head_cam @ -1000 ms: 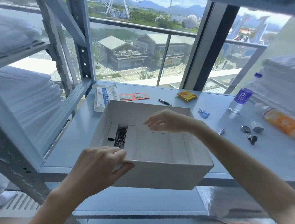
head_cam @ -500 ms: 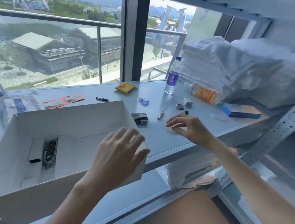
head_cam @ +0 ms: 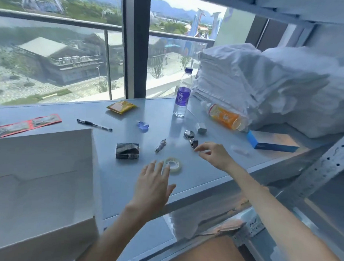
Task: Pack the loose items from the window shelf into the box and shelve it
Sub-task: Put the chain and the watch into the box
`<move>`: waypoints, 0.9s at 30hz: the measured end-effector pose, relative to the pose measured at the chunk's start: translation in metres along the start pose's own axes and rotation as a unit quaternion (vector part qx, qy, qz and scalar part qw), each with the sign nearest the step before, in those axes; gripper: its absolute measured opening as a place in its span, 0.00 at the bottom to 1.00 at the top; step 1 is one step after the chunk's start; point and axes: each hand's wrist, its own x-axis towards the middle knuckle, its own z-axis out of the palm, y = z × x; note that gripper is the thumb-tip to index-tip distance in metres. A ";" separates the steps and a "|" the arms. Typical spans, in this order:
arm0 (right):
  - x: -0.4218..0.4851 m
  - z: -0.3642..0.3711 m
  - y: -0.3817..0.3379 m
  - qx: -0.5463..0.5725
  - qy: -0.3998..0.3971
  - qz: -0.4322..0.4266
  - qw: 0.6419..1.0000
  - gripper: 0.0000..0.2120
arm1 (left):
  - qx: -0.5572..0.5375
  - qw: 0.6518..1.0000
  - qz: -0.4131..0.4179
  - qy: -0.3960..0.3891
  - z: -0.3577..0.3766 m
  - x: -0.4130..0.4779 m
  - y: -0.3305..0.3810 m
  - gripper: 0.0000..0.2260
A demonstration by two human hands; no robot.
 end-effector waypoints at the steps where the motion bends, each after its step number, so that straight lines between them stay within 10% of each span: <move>1: 0.010 -0.001 0.008 -0.010 -0.003 -0.009 1.000 0.08 | 0.002 1.000 -0.023 -0.013 0.012 0.014 0.002 0.28; 7: 0.057 0.012 0.050 -0.093 -0.082 -0.078 0.989 0.19 | -0.042 0.993 -0.109 -0.026 0.061 0.048 0.015 0.27; 18: 0.033 0.013 0.062 0.039 -0.118 -0.164 0.979 0.05 | -0.088 0.974 -0.195 0.073 0.079 0.084 0.002 0.30; 23: 0.025 -0.008 0.064 0.137 -0.226 -0.113 0.958 0.04 | -0.099 0.970 -0.146 0.168 0.088 0.079 -0.003 0.20; 27: 0.054 -0.009 0.073 0.116 -0.125 -0.107 0.979 0.06 | -0.104 0.978 -0.042 0.176 0.087 0.078 0.001 0.15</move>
